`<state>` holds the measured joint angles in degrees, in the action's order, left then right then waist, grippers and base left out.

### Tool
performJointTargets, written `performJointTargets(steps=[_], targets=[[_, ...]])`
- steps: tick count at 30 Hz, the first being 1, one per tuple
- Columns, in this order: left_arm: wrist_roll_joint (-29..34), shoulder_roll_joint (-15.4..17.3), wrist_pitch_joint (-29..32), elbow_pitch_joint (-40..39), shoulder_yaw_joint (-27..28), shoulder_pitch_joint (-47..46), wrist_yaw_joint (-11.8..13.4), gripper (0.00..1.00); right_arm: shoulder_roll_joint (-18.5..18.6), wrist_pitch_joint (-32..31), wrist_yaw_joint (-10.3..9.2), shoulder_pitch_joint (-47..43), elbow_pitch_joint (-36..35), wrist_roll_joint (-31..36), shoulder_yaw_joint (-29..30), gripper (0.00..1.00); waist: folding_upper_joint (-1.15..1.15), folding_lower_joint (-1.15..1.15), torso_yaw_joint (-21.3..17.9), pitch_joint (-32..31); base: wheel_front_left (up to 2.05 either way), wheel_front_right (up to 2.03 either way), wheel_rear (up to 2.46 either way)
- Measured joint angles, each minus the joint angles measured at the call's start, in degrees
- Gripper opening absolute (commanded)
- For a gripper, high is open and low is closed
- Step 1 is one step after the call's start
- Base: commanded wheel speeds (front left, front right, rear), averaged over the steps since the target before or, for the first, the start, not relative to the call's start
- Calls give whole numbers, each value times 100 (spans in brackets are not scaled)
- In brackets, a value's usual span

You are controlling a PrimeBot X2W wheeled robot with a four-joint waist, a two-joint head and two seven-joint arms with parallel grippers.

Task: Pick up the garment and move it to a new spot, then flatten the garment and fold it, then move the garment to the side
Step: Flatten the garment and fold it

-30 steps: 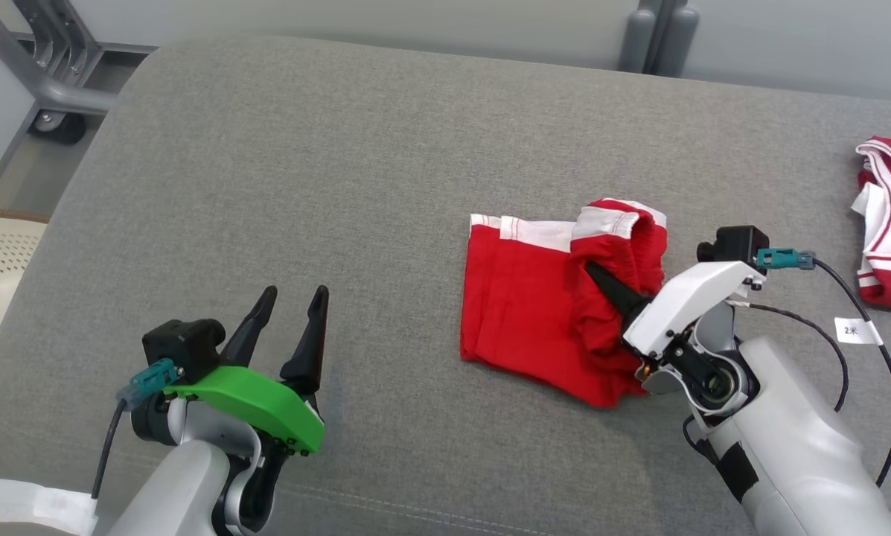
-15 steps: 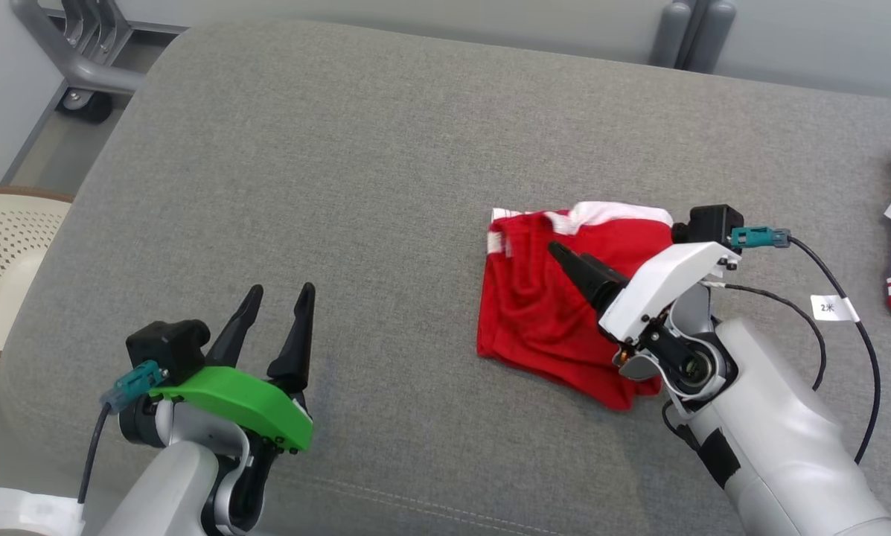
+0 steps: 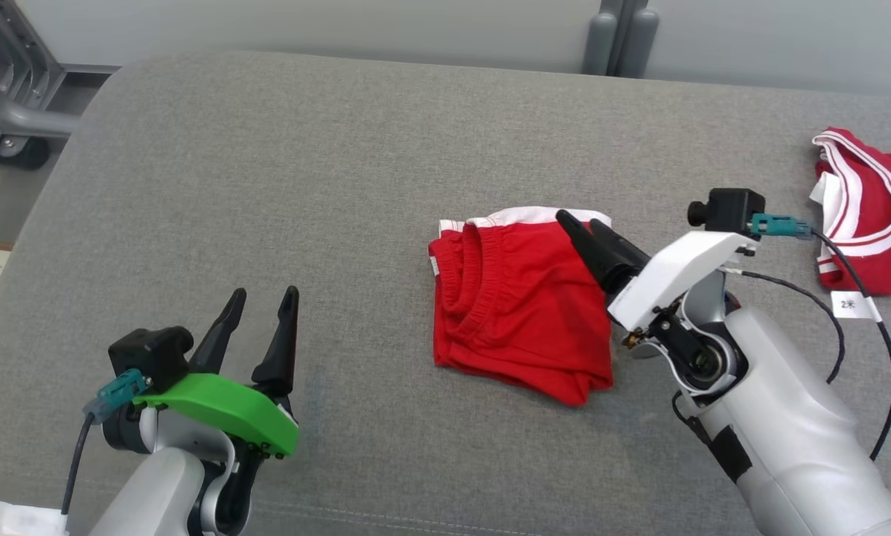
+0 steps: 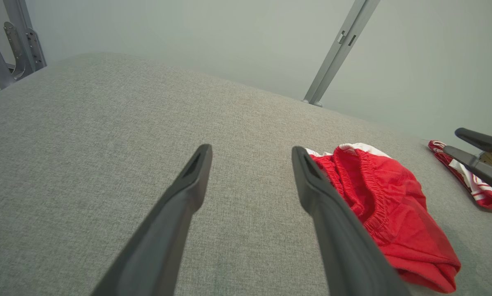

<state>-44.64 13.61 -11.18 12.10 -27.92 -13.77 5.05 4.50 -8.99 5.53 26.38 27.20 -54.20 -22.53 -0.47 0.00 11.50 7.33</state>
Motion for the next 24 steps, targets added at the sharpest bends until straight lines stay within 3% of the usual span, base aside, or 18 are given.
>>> performJointTargets(steps=[7,13,19,24], targets=[[65,5,-4,-171,-99,11,1,100,468,459,0,-243,-126,387,114,100,0,0,-221,-89,0,0,0],[70,5,10,-226,-181,66,1,100,616,594,-42,-503,-103,538,136,100,0,0,-226,-102,0,0,0],[108,-4,41,-354,-211,69,1,100,509,673,-203,-628,149,448,245,100,0,0,-108,-26,0,0,0],[144,4,103,-379,-212,69,2,100,328,693,-215,-631,378,421,197,100,0,0,30,74,0,0,0]])
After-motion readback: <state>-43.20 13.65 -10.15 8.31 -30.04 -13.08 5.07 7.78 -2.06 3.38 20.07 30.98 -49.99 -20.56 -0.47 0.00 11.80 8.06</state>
